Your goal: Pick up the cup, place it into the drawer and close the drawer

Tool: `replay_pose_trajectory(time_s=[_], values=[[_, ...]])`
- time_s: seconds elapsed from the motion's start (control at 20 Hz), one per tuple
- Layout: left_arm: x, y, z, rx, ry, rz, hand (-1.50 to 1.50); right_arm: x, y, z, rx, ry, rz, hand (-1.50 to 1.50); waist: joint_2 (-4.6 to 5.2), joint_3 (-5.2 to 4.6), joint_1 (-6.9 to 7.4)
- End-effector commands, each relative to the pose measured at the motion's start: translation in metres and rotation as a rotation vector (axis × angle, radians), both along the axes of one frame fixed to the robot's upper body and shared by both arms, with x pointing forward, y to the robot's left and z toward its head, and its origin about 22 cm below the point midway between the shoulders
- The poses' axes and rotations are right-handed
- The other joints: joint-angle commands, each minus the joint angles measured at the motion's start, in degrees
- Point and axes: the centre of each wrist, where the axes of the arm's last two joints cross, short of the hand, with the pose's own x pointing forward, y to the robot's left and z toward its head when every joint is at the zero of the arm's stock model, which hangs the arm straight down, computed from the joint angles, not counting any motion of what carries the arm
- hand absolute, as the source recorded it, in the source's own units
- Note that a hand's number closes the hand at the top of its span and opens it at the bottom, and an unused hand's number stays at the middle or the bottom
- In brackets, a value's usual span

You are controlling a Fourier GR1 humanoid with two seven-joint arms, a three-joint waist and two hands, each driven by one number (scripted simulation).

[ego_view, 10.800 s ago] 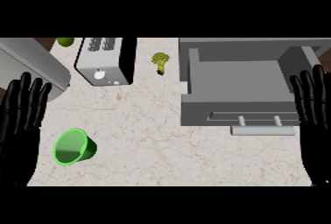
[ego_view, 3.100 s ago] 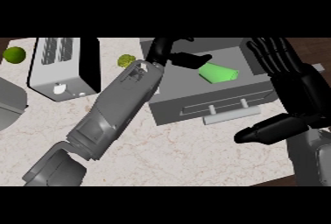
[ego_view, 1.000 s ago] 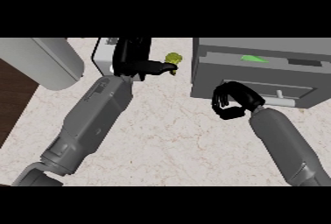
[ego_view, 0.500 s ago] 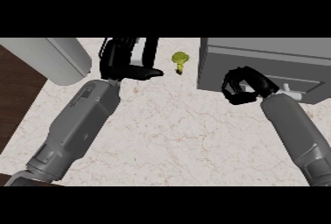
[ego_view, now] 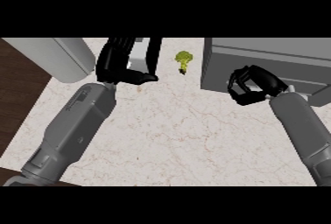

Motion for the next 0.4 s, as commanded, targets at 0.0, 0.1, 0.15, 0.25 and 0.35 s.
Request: replay_pose_trajectory(time_s=[0.0, 0.1, 0.15, 0.25, 0.35], values=[[-0.004, 0.002, -0.004, -0.007, 0.005, -0.025, -1.5, 0.032, -0.026, 0.091, -0.06, -0.207, -0.195, 1.5, 0.76, -0.74, 2.53], [-0.004, 0.005, -0.006, -0.001, 0.009, -0.02, -1.5, 0.031, -0.03, 0.093, -0.028, -0.209, -0.191, 1.5, 1.13, -0.69, 2.74], [-0.004, -0.003, -0.004, -0.015, 0.01, -0.021, -1.5, 0.03, -0.035, 0.093, -0.035, -0.197, -0.183, 1.5, 1.0, -0.66, 2.24], [-0.004, -0.001, -0.003, -0.015, 0.002, -0.028, -1.5, 0.029, -0.036, 0.096, -0.037, -0.203, -0.18, 1.5, 0.99, -0.7, 2.7], [-0.006, 0.005, -0.006, -0.01, 0.002, -0.035, -1.5, 0.026, -0.044, 0.095, -0.025, -0.188, -0.185, 1.5, 0.96, -0.71, 3.18]])
